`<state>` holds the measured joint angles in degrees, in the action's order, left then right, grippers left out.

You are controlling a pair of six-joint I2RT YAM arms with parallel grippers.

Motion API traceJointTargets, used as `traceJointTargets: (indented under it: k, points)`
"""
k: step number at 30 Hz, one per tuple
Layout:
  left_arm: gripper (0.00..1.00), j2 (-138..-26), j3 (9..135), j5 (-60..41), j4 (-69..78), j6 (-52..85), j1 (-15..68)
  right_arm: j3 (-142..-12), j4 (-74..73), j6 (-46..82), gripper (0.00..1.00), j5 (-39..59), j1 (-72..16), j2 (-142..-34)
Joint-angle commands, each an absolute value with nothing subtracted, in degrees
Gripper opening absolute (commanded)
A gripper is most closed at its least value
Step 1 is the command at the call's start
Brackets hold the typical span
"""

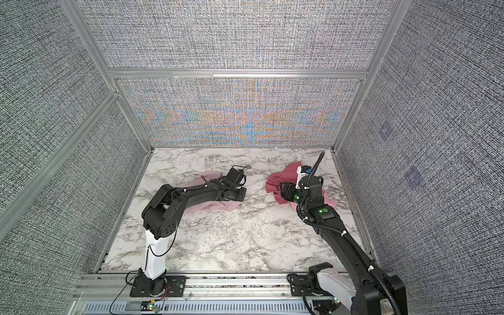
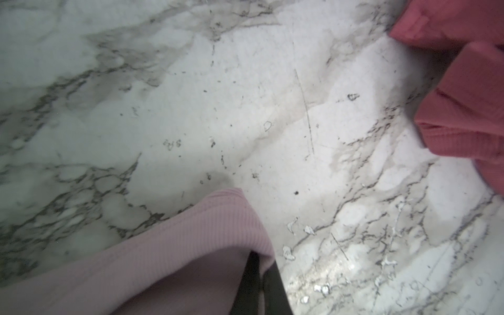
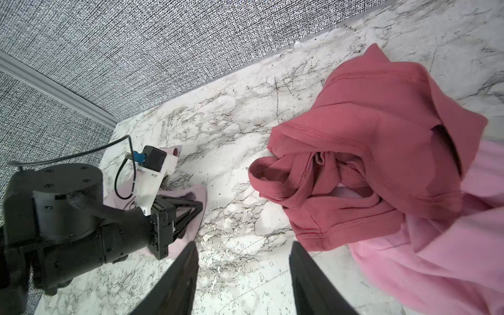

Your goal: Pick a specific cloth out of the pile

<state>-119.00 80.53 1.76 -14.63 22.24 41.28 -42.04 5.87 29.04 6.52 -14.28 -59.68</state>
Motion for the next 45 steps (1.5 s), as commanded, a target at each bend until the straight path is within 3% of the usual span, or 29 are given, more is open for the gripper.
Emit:
traceJointTargets:
  k: [1,11,26,34,45]
  points:
    - [0.0,-116.0,81.4,4.0,-16.0,23.1,41.3,-42.4,5.0,30.0,0.56,7.0,-14.3,-59.8]
    - [0.0,-97.9,78.3,8.6,-17.3,25.2,37.6,-43.7,4.8,30.0,0.56,8.1,-14.3,-59.8]
    - [0.0,-71.0,56.6,11.7,-15.7,24.7,16.1,-47.7,4.7,29.3,0.56,10.3,-14.4,-63.1]
    - [0.0,-68.2,48.6,8.9,-14.8,27.2,3.9,-48.9,3.6,29.1,0.56,12.2,-14.4,-65.2]
    - [0.0,-77.5,44.3,9.8,-10.2,29.8,-3.9,-50.0,4.0,28.7,0.56,13.0,-14.4,-66.3]
